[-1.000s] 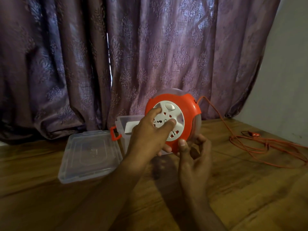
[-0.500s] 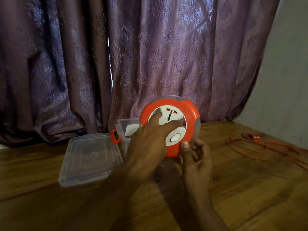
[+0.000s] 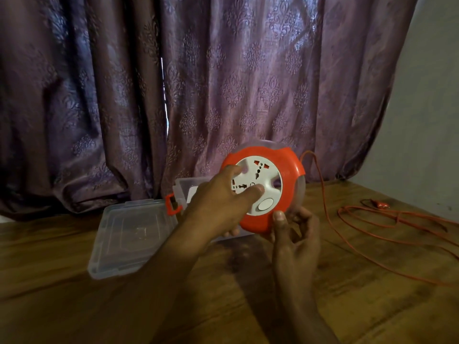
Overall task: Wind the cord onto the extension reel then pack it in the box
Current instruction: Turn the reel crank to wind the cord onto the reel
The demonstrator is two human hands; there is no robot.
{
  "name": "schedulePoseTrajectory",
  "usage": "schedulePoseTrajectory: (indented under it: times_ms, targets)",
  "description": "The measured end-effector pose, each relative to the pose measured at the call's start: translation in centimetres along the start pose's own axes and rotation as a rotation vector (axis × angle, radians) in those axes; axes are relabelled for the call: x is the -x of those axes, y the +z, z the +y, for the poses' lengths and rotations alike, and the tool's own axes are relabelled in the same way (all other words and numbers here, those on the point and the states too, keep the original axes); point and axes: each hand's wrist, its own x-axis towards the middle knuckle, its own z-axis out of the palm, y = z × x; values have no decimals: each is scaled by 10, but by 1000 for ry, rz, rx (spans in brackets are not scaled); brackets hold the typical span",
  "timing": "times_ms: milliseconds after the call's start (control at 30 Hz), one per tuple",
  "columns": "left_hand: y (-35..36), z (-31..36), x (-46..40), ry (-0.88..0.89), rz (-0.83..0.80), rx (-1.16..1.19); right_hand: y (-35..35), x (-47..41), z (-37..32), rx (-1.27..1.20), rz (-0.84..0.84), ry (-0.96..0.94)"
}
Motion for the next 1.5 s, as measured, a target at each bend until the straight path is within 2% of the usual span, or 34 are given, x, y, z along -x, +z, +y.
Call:
schedulePoseTrajectory:
  times_ms: [100, 267, 400, 533, 633, 767, 833, 933, 1033, 1133, 1267, 1367, 1500]
  targets:
    - [7, 1, 3, -36, -6, 86, -1, 3, -2, 61, -14, -62]
    - [13, -3, 4, -44, 86, 78, -1, 6, -4, 83, -48, -74]
    - [16, -11, 5, 64, 167, -147, -1, 5, -4, 56, -52, -73]
    - [16, -11, 7, 261, 304, -471, 0, 5, -5, 31, -72, -56]
    - [16, -13, 5, 382, 281, -650, 0, 3, -5, -9, -66, -11]
    - [15, -15, 4, 392, 214, -770, 1, 2, -5, -47, -80, 60]
    - [12, -14, 2, 376, 170, -717, 1, 1, -5, -52, -76, 79]
    - [5, -9, 1, 416, 107, -508, 1, -1, -3, -48, -55, 74]
    - [-1, 0, 4, 439, 195, -273, -1, -4, -1, -74, -14, 79]
    - [-2, 5, 4, 307, 273, -157, -2, -7, 1, -74, 34, 68]
    - [6, 6, 6, 63, 46, -46, -3, -6, 1, -37, 57, 39]
    - [8, 6, 6, 29, 14, -11, -3, -2, -2, 30, 39, -40]
    - [7, 6, 6, -63, -20, 163, -2, 2, -6, 85, -9, -124]
